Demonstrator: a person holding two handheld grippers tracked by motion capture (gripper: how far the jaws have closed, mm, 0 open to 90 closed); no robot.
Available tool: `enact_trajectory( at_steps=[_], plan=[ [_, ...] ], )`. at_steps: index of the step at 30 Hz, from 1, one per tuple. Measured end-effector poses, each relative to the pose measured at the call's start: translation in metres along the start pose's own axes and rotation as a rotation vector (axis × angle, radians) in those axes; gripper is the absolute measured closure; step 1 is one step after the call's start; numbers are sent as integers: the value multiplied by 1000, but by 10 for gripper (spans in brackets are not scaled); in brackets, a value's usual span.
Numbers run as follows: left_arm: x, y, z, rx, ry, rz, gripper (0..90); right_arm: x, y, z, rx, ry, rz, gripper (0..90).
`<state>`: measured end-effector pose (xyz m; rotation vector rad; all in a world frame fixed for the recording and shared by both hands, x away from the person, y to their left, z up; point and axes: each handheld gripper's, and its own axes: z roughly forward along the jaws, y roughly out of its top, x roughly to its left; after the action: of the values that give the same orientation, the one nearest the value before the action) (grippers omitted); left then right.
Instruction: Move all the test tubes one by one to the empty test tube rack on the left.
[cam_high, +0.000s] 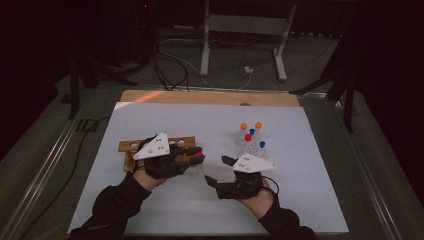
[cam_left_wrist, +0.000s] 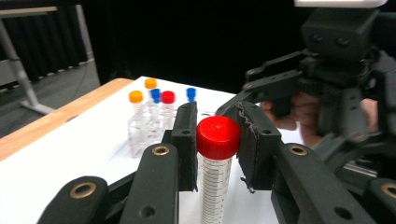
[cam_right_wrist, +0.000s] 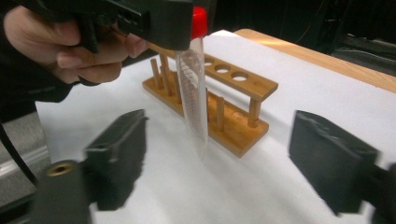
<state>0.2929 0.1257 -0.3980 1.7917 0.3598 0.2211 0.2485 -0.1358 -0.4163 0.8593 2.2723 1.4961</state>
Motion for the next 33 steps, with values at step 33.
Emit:
enact_trajectory(
  at_steps=[33],
  plan=[
    [71,7,-24,-63,316,-101,715,-9,-8,-10,-62,29,-61,14]
  ],
)
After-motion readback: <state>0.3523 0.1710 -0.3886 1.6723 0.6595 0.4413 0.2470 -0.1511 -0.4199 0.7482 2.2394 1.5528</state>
